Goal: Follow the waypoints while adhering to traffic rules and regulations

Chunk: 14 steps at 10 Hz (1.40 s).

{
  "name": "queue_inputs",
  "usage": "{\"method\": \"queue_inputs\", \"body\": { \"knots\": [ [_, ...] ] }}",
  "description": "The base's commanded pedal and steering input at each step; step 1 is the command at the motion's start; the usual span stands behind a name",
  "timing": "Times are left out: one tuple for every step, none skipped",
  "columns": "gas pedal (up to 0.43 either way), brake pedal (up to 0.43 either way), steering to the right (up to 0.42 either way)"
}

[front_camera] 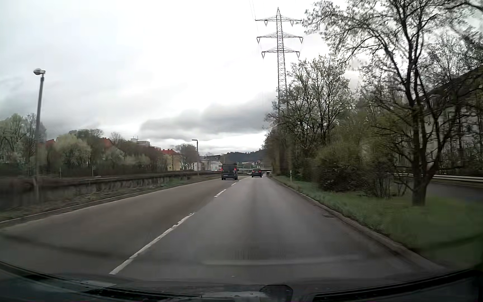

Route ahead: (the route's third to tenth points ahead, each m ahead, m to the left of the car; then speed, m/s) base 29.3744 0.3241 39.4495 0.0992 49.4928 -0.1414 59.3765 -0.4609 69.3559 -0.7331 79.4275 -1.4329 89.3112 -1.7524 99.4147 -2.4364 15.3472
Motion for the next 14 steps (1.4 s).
{"method": "queue_inputs", "body": {
  "knots": [
    [0.138, 0.000, 0.005],
    [0.138, 0.000, 0.005],
    [0.138, 0.000, 0.005],
    [0.138, 0.000, 0.004],
    [0.138, 0.000, 0.004],
    [0.138, 0.000, 0.004],
    [0.138, 0.000, 0.004],
    [0.138, 0.000, 0.004],
    [0.138, 0.000, 0.004],
    [0.138, 0.000, 0.004],
    [0.138, 0.000, 0.004],
    [0.138, 0.000, 0.003],
    [0.138, 0.000, 0.004],
    [0.138, 0.000, 0.003]
  ]
}}
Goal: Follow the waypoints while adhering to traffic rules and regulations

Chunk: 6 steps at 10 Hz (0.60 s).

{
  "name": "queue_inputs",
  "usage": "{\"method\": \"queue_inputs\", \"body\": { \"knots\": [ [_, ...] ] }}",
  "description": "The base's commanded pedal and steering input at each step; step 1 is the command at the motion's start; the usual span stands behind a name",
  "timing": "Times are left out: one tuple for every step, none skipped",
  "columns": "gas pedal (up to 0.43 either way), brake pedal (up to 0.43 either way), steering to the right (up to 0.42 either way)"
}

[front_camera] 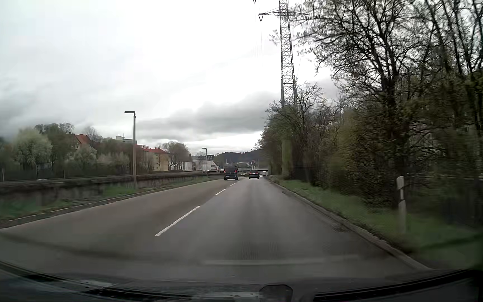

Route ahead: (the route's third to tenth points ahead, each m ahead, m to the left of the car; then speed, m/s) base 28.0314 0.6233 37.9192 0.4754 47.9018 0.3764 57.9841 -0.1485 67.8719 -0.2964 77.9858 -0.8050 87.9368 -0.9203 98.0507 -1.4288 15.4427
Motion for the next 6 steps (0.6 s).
{"method": "queue_inputs", "body": {
  "knots": [
    [0.138, 0.000, 0.003],
    [0.138, 0.000, 0.003],
    [0.138, 0.000, 0.003],
    [0.138, 0.000, 0.003],
    [0.138, 0.000, 0.003],
    [0.138, 0.000, 0.002]
  ]
}}
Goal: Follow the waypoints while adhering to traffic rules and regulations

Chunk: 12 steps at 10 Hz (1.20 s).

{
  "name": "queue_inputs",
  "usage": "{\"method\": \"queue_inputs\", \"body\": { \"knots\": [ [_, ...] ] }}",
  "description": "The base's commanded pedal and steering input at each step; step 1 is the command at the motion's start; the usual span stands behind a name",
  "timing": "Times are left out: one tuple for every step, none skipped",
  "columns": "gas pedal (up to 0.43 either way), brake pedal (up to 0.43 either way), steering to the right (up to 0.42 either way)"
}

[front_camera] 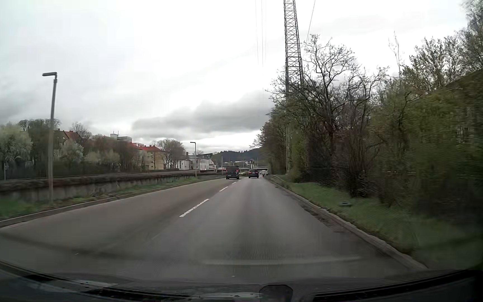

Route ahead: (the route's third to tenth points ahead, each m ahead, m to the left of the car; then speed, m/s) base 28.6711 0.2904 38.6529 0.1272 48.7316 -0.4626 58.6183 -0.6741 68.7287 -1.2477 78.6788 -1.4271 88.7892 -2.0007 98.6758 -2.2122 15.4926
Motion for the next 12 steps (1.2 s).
{"method": "queue_inputs", "body": {
  "knots": [
    [0.138, 0.000, 0.001],
    [0.138, 0.000, 0.001],
    [0.138, 0.000, 0.001],
    [0.138, 0.000, 0.001],
    [0.138, 0.000, 0.001],
    [0.138, 0.000, 0.001],
    [0.138, 0.000, 0.001],
    [0.138, 0.000, 0.001],
    [0.138, 0.000, 0.001],
    [0.130, 0.000, 0.001],
    [0.130, 0.000, 0.001],
    [0.130, 0.000, 0.001]
  ]
}}
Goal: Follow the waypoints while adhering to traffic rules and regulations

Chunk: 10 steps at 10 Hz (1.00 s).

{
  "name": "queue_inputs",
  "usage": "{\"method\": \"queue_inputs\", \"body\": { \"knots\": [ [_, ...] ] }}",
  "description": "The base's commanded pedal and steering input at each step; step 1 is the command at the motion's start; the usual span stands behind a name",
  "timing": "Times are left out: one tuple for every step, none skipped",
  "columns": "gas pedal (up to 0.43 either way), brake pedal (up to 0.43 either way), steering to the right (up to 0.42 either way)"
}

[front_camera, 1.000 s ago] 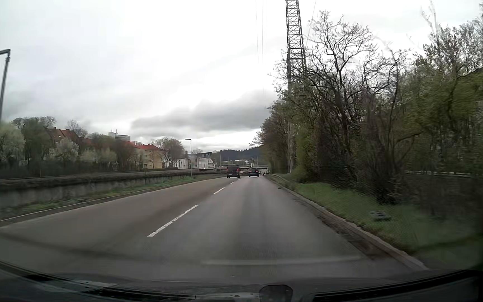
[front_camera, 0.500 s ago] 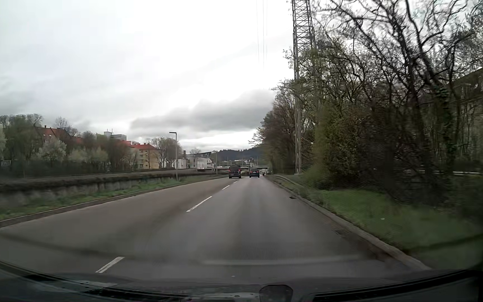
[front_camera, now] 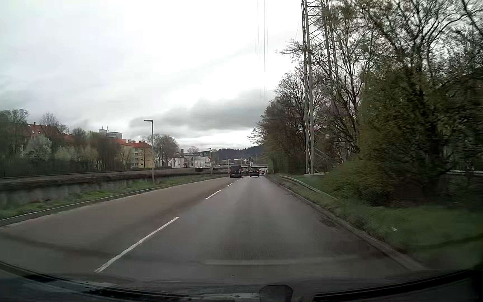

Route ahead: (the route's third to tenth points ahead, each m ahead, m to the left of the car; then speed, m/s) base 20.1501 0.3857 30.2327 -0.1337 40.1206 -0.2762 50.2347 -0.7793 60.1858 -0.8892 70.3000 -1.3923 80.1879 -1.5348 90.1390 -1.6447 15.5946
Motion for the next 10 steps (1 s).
{"method": "queue_inputs", "body": {
  "knots": [
    [0.130, 0.000, 0.001],
    [0.130, 0.000, 0.001],
    [0.130, 0.000, 0.001],
    [0.130, 0.000, 0.001],
    [0.130, 0.000, 0.001],
    [0.130, 0.000, 0.001],
    [0.130, 0.000, 0.001],
    [0.130, 0.000, 0.001],
    [0.130, 0.000, 0.001],
    [0.130, 0.000, 0.001]
  ]
}}
